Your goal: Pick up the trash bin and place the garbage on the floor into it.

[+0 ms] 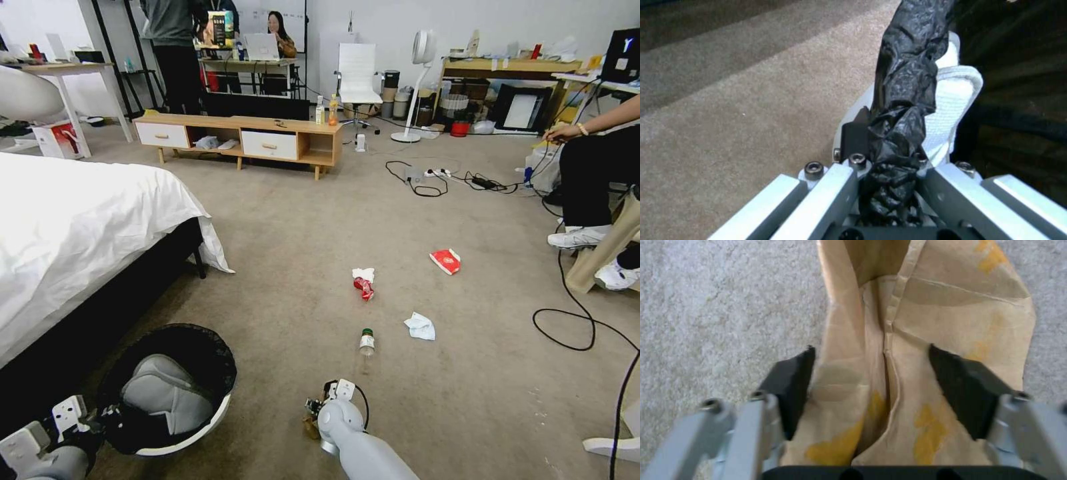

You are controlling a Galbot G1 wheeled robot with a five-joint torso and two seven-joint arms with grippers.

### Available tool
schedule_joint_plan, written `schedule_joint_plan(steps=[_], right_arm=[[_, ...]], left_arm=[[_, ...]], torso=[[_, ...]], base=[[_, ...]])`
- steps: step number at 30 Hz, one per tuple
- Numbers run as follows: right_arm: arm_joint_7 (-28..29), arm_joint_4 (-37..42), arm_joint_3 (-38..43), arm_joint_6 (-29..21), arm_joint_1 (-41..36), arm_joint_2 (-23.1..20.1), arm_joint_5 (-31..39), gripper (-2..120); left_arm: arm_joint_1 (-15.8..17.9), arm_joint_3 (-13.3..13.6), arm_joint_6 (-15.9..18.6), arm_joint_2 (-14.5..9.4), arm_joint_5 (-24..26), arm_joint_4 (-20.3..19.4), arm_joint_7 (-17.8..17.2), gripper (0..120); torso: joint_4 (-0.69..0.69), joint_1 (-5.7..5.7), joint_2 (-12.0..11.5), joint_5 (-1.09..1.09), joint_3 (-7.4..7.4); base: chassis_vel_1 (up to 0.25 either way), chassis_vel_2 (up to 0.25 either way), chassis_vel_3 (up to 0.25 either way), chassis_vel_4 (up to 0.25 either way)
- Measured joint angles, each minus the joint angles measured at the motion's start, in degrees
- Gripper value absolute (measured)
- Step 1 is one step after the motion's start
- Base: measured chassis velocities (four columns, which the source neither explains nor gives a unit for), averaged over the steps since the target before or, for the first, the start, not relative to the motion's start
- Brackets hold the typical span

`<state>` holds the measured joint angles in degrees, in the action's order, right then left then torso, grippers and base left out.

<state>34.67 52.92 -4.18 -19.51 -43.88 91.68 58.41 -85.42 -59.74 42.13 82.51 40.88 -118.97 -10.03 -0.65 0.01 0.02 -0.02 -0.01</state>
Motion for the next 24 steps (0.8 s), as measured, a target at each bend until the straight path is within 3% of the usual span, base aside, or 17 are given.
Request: schedule_joint_plan(steps=[13, 19, 24], right_arm=[[-0.52, 1.23, -1.43, -0.13, -1.17, -1.32, -0.78, 13], [-0.84, 1.85, -2.03, -0.3, -1.5, -1.93, -0.92, 0], [-1.26, 3.64, -2.4, -0.88, -2.43, -3.36, -0.91, 0]], left_arm=[[-0.07, 0.44, 0.0, 0.23, -0.36, -0.01, 0.08, 1], [-0.12, 0.78, 0.0, 0.4, -0.51, -0.09, 0.08, 1], [-0.21, 1.0, 0.0, 0.41, -0.56, -0.24, 0.08, 1]], torso=[[0.03, 0.0, -0.01, 0.03, 0.01], [0.04, 0.0, -0.01, 0.04, 0.01], [0.03, 0.0, -0.01, 0.05, 0.01]], base=[[0.0, 0.0, 0.0, 0.0], [0.0, 0.0, 0.0, 0.0], [0.0, 0.0, 0.0, 0.0]])
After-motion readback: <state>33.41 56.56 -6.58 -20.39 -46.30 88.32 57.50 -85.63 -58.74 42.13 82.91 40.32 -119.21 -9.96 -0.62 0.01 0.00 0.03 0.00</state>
